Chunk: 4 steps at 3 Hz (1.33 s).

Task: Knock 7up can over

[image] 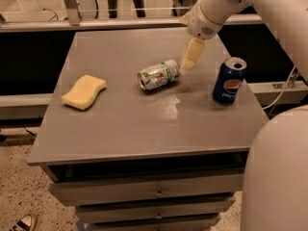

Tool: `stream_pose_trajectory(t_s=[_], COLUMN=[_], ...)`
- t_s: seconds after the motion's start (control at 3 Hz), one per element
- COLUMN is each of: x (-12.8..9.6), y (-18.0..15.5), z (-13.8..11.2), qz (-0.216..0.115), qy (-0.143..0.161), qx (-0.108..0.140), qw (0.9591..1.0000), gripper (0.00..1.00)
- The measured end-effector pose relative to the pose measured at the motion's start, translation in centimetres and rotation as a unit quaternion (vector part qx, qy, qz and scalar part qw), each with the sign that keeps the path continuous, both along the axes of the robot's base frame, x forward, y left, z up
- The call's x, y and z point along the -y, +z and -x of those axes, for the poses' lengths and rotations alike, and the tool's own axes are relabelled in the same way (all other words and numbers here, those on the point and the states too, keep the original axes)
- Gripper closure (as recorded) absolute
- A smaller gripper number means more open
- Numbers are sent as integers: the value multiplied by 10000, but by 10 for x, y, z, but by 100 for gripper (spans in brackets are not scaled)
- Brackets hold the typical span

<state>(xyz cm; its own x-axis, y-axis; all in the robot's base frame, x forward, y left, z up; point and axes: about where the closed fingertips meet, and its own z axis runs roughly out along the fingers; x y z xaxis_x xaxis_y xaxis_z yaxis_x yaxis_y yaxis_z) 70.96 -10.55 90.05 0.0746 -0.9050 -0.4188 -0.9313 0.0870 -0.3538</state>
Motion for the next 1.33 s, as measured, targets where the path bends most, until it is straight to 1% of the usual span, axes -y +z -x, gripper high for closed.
stream_pose_trajectory(t_s=[0.33, 0.67, 1.0, 1.33], x=[32, 63, 97, 104], y=[17, 29, 44, 52], z=[-33, -62, -77, -86], qz=[-283, -536, -1128, -1234], qy=[-623, -1154, -1682, -1803], qx=[434, 858, 1301, 1547], qw=[9967, 9882, 9706, 9635], gripper=[0, 0, 0, 0])
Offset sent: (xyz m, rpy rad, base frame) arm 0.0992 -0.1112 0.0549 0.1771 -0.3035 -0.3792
